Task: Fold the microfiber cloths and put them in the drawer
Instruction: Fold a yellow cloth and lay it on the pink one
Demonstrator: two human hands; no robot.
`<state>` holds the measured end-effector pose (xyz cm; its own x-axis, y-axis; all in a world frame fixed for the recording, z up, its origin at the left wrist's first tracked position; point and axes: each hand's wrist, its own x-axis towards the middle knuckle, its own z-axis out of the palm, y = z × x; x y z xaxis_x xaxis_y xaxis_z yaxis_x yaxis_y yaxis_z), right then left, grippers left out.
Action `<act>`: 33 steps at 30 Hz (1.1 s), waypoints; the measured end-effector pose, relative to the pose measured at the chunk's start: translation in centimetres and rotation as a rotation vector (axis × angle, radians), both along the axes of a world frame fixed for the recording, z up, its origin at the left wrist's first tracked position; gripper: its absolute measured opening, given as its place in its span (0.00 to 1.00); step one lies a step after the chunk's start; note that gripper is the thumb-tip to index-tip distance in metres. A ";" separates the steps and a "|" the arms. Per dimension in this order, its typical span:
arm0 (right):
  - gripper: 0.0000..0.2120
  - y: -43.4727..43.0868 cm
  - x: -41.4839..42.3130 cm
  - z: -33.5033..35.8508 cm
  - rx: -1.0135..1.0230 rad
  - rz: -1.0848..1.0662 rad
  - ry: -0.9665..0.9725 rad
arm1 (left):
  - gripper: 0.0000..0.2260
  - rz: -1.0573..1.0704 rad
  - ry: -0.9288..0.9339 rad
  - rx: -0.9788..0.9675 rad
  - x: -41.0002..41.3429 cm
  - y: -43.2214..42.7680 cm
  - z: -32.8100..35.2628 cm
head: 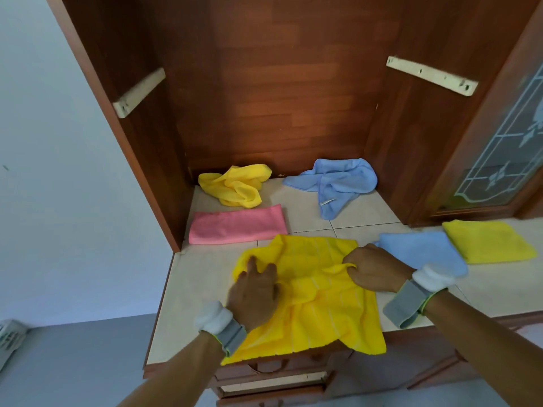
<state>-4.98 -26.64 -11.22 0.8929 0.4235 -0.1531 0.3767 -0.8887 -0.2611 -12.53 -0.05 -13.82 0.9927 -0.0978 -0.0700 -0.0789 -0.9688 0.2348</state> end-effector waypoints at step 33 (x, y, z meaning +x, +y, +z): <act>0.07 1.4 6.5 -0.2 -0.126 -0.262 -0.006 | 0.12 0.293 -0.315 -0.310 6.9 12.4 1.7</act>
